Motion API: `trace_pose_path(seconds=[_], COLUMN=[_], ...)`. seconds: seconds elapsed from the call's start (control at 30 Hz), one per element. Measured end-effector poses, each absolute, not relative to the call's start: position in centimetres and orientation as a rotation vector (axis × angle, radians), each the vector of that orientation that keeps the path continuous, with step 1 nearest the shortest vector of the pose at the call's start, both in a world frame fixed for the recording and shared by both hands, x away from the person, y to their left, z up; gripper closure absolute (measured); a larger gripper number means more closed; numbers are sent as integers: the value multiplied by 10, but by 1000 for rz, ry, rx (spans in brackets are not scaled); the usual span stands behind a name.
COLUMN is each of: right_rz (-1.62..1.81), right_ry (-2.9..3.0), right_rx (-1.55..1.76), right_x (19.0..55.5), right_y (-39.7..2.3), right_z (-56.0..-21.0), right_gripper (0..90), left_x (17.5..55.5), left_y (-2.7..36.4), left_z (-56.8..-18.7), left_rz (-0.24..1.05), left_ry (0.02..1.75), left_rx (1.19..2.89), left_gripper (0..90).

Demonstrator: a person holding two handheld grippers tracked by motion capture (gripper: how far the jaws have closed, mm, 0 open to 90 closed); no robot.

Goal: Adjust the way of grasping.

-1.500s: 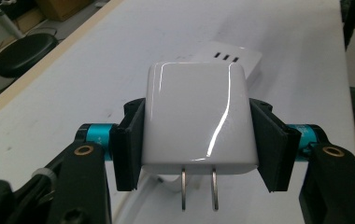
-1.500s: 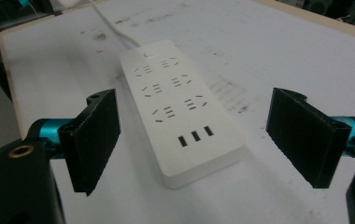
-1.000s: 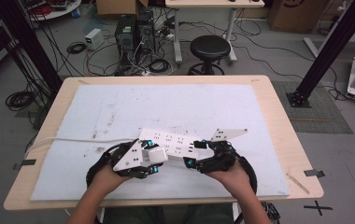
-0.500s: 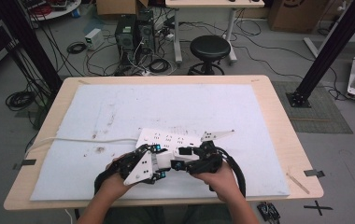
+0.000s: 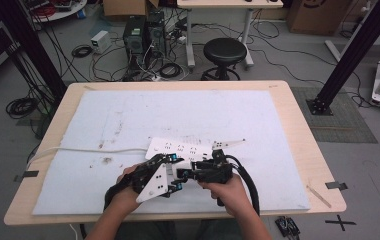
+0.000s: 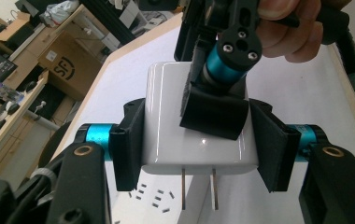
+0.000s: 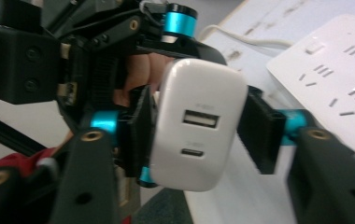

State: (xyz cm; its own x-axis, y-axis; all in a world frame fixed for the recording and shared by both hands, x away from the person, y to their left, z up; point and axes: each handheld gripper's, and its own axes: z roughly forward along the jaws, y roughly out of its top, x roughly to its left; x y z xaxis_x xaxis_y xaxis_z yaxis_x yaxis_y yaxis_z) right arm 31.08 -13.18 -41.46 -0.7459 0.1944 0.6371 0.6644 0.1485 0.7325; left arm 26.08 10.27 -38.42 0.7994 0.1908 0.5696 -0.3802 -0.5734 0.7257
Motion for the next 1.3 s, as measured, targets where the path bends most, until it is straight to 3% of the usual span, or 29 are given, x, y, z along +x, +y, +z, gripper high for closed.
trace_pose_path(seconds=[0.1, 0.37, 0.5, 0.6, 1.3], right_rz=[-1633, -1604, -1626, -1646, -1743], right_ry=[-2000, -1958, -1970, -1970, -1993], right_rx=[-808, -824, -848, -874, -943], right_x=[312, 315, 316, 317, 330], right_y=[-131, -132, -136, -144, -177], right_z=[-416, -418, -418, -416, -403], right_gripper=[575, 622, 630, 630, 630], left_x=[260, 263, 262, 260, 301], left_y=[101, 99, 103, 111, 214], left_z=[-384, -386, -384, -379, -339], left_rz=[774, 763, 788, 768, 697], left_ry=[-144, -136, -100, -66, 363], left_rx=[2044, 2068, 2056, 2033, 1988], left_gripper=[424, 415, 290, 256, 218])
